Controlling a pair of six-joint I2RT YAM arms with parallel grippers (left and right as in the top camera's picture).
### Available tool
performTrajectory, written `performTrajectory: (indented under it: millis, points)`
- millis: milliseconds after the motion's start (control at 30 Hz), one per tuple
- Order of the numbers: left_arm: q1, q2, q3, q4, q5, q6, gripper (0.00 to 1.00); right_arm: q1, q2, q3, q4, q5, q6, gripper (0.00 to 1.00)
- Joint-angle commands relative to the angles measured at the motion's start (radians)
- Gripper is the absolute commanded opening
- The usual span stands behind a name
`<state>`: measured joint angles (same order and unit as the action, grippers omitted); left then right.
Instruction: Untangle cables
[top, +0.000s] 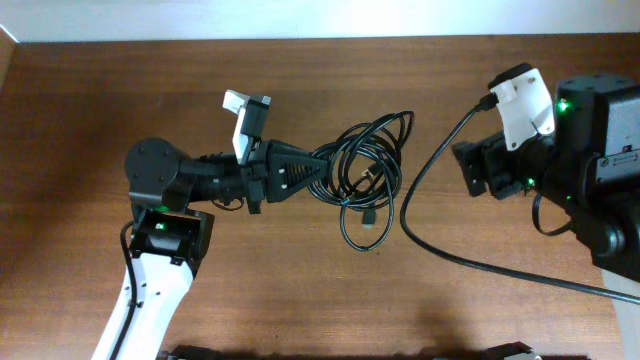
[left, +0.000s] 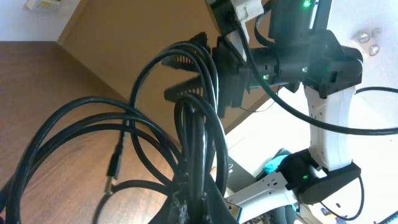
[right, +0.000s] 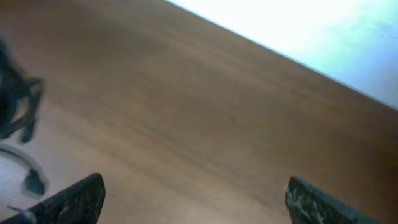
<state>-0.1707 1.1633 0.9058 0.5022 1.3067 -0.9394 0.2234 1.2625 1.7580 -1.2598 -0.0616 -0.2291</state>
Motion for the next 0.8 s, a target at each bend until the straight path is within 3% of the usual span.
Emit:
performTrajectory:
  millis: [0, 200, 400, 767]
  points:
    - [0.002, -0.002, 0.008, 0.01, -0.013, 0.013, 0.0, -0.002, -0.002, 0.01, -0.04, -0.167, 0.029, 0.91]
    - [0.002, -0.002, 0.008, 0.01, -0.075, 0.058, 0.0, -0.002, -0.018, 0.01, -0.092, -0.486, 0.028, 0.91]
    - [0.001, -0.002, 0.008, 0.01, -0.163, 0.026, 0.0, -0.001, -0.017, 0.01, -0.111, -0.639, 0.029, 0.91]
    - [0.0, -0.002, 0.008, 0.01, -0.369, 0.024, 0.0, 0.008, 0.01, 0.01, -0.056, -0.733, 0.082, 0.99]
